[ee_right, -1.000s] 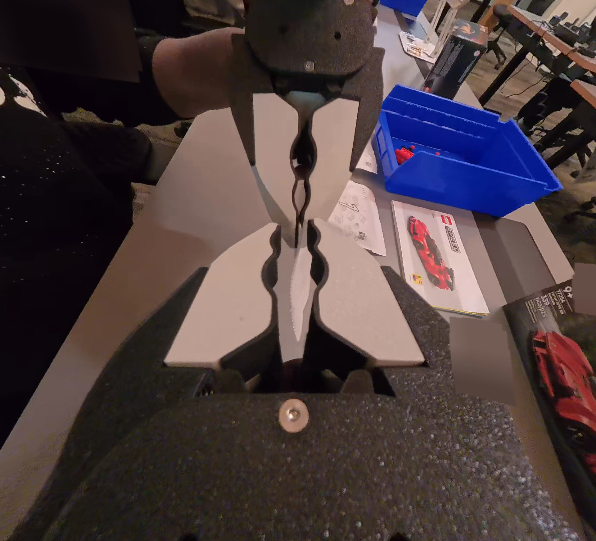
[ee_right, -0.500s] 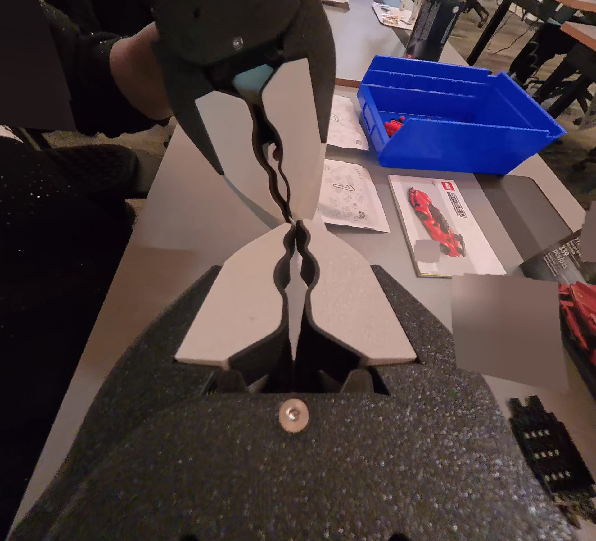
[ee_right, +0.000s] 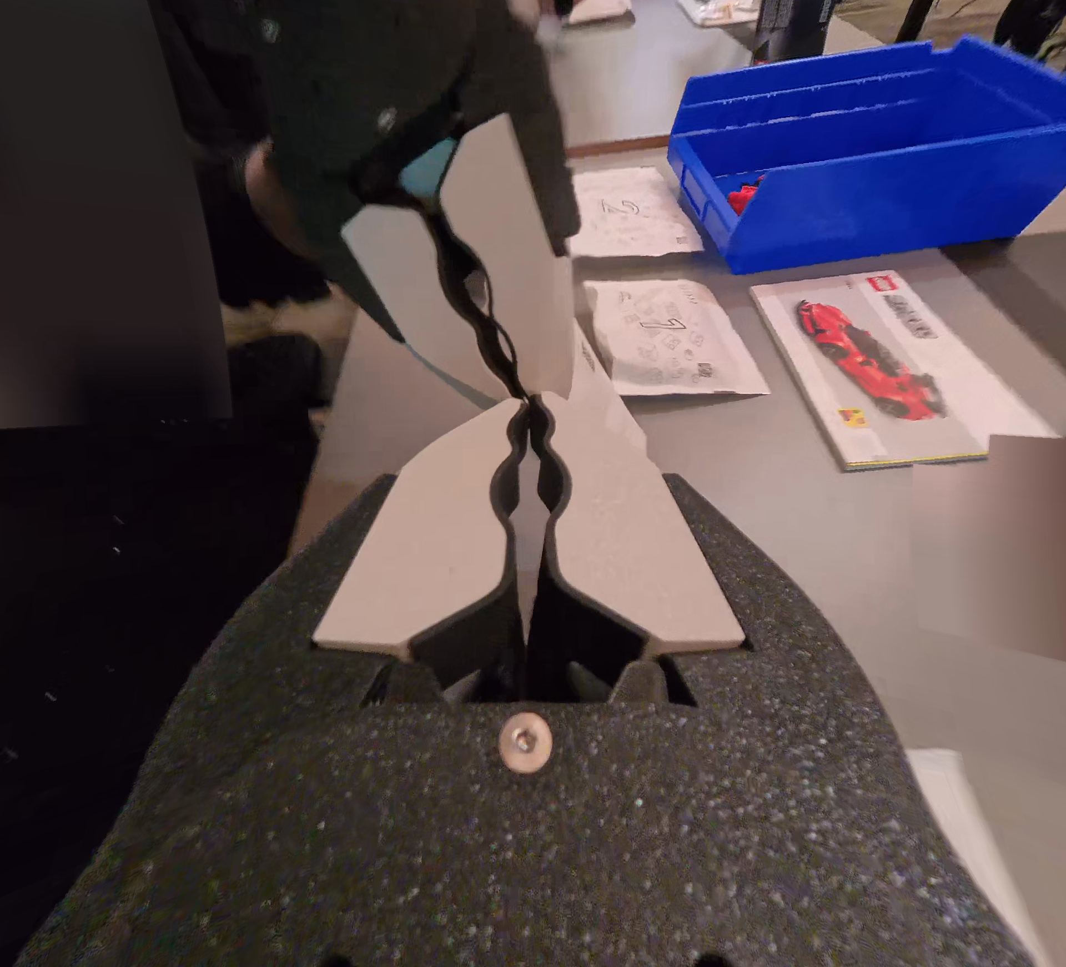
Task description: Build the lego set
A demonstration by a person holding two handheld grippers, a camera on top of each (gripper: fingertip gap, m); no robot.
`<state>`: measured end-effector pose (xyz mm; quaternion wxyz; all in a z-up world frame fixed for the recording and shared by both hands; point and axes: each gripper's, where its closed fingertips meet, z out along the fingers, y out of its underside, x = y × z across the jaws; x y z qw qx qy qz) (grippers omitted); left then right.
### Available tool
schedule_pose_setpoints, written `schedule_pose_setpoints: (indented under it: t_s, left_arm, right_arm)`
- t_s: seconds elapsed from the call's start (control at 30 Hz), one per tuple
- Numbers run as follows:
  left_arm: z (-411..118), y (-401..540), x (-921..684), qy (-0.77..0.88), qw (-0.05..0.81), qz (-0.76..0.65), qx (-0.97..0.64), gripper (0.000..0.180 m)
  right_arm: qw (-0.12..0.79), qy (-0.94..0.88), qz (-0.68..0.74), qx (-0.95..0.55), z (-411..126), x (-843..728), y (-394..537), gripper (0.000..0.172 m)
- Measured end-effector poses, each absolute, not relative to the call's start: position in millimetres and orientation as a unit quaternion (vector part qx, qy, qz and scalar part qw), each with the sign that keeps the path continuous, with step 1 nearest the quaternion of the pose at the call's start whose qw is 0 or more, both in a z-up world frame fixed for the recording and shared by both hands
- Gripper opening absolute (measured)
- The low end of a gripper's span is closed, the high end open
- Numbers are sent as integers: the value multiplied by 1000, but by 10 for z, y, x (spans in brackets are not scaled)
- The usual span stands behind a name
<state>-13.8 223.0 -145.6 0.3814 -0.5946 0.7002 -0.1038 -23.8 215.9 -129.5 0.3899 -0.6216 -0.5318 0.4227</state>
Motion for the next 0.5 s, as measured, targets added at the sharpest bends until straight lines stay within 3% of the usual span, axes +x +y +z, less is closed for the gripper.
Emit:
schedule_pose_setpoints:
  t_s: [0.23, 0.5]
  left_arm:
    - [-1445, 2316, -141, 709, 469, 4, -527, 0]
    - [-1704, 2274, -122, 675, 520, 95, -515, 0]
  right_arm:
    - [321, -325, 601, -656, -1288, -249, 2201, 0]
    - [304, -140, 665, -668, -1564, -221, 2153, 0]
